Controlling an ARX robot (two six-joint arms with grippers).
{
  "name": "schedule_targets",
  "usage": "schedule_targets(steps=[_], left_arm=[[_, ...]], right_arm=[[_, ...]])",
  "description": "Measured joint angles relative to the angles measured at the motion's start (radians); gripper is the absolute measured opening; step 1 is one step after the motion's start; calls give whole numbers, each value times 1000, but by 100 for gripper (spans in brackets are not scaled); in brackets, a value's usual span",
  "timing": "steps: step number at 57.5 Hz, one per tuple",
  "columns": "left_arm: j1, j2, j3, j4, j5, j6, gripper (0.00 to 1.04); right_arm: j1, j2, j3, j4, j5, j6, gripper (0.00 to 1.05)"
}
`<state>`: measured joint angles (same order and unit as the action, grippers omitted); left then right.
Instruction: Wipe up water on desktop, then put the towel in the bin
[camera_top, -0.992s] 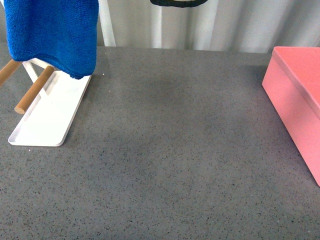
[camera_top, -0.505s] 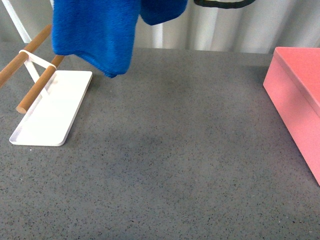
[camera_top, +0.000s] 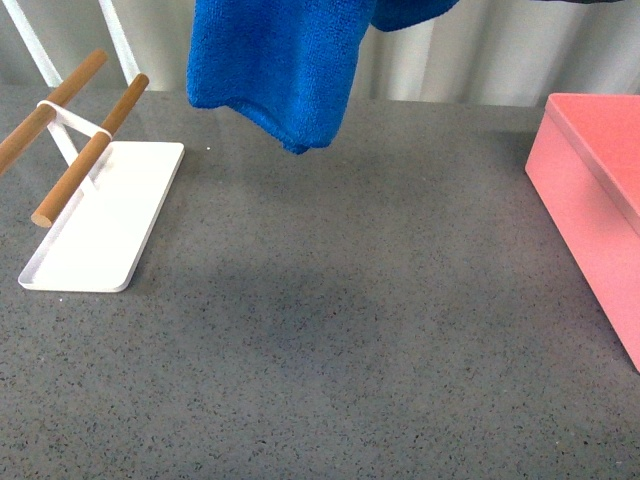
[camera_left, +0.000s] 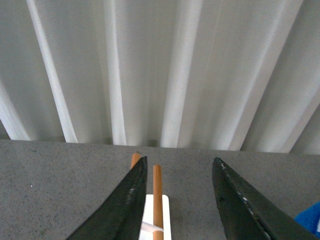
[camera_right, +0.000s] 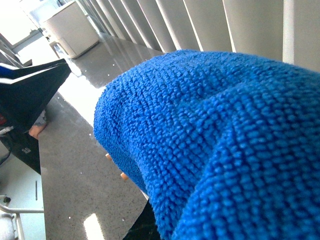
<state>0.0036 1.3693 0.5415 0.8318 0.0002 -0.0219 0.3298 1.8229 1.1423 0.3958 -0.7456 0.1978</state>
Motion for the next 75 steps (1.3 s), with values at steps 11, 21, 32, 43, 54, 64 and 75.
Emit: schedule_targets(steps=[11,21,32,43,54,64,75], left_arm=[[-4,-119,-172,39,1,8,4],[-4,-221,-278,44,0,14,4],[-4,-331,-362,21,0,14,4],[-4,-446,-424,-35,0,14,4],[-4,-553,-465,-101,0,14,4],[-4,-598,-518,-96,0,15,4],[-4,-767,-519,-240,0,14,4]], right_arm=[[1,0,-13,-2,10,-15,5],[15,0,-13,-2,15,-15,5],[30,0,-13,-2,17,-14,5],[34,0,-13,0,19,-14,5],[34,0,-13,1,18,-14,5],[34,0,-13,-1,10,-16,5],[32,0,-12,-1,5,-18,5]])
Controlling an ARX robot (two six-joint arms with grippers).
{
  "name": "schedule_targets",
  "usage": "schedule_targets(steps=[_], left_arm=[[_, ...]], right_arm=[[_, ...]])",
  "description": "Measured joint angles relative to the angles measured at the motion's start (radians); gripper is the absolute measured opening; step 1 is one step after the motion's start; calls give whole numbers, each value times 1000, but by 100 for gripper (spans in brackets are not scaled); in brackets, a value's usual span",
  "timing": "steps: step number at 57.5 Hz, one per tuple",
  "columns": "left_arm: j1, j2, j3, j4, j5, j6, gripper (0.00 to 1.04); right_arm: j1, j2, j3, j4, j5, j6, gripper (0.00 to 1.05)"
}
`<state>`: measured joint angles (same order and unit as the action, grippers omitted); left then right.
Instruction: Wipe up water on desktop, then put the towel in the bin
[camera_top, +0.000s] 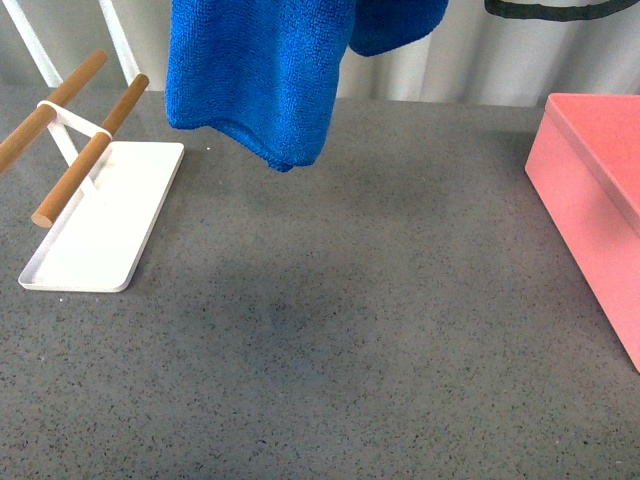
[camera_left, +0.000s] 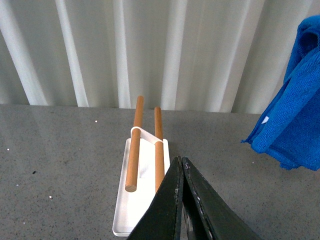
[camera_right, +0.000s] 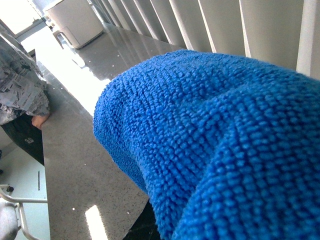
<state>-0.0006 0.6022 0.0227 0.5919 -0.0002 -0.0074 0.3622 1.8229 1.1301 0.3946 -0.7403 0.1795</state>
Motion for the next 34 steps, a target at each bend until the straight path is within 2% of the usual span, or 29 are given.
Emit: schedule_targets(steps=[16,34], left_arm=[[0,-187,0,-175,0,0,4],[0,-306,0,-292,0,0,4]], right_arm=[[-3,0,0,-13,-2,-13,5],[-13,0,-1,-14,-1,-20,5]])
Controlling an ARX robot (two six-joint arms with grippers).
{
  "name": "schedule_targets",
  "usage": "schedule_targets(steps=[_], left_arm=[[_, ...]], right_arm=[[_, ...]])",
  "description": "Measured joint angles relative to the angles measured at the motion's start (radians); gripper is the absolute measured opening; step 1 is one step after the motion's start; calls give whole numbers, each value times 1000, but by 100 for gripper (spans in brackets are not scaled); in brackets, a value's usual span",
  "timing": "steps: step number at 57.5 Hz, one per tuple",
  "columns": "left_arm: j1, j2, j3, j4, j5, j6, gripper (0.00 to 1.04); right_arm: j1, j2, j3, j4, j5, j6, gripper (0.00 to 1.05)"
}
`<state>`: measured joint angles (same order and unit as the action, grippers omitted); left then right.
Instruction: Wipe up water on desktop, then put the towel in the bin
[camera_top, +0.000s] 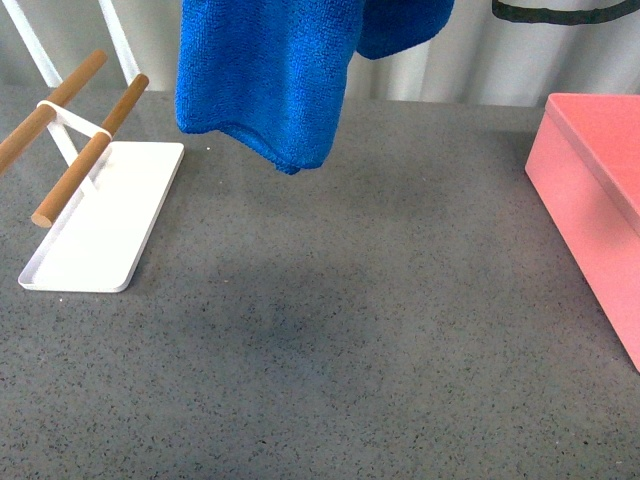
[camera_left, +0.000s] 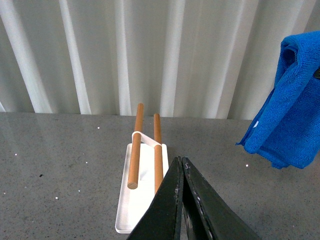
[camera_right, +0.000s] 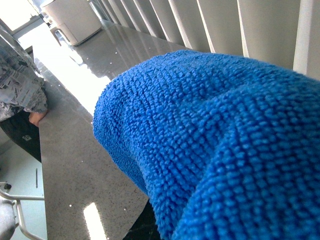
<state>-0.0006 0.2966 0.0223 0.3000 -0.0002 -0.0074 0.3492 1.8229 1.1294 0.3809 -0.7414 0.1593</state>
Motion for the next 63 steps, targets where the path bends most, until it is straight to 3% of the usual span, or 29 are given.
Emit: schedule_targets(steps=[25,32,47,58,63], left_arm=[[0,-125,0,-125,0,0,4],[0,-257,0,-288,0,0,4],[0,-293,0,-299,0,0,5],[0,-293,0,-299,0,0,36],[0,-293,0,-299,0,0,56]], right_arm=[[-12,0,-6,-4,0,-6,5],[-12,0,-6,-3,0,-6,5],[-13,0,-8,-3,0,-6,5],[-24,0,-29,-21,24,-23,5],[-41,17,-46,-56,60,-49,5]])
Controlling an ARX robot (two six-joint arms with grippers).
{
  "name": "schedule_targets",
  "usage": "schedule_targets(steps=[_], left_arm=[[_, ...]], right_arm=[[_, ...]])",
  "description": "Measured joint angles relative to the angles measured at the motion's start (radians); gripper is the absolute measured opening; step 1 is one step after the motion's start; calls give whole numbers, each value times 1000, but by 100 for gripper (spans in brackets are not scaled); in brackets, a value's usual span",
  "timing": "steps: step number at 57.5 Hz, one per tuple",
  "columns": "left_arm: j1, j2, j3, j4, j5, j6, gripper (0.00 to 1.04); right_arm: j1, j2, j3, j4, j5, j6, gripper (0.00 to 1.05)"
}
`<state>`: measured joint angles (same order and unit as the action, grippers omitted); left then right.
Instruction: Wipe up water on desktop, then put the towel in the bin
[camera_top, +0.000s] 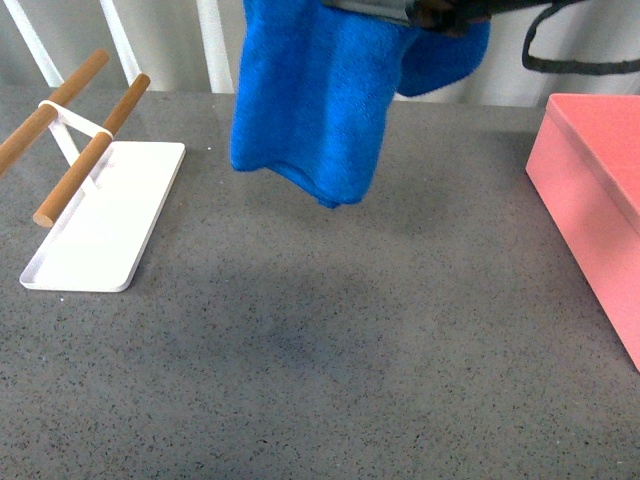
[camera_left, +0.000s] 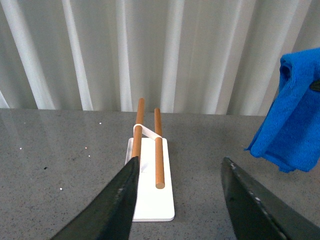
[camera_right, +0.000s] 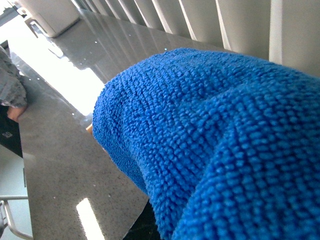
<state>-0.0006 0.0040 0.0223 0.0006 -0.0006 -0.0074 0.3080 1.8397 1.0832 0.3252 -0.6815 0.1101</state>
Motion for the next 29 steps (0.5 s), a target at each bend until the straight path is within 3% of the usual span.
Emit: schedule_targets(steps=[13,29], left_arm=[[0,0,0,0,0,0,99],[0,0,0,0,0,3,98]], right_arm=[[-35,168,0,-177,178,-150,5],[-40,361,45,-307,371,-352,5]])
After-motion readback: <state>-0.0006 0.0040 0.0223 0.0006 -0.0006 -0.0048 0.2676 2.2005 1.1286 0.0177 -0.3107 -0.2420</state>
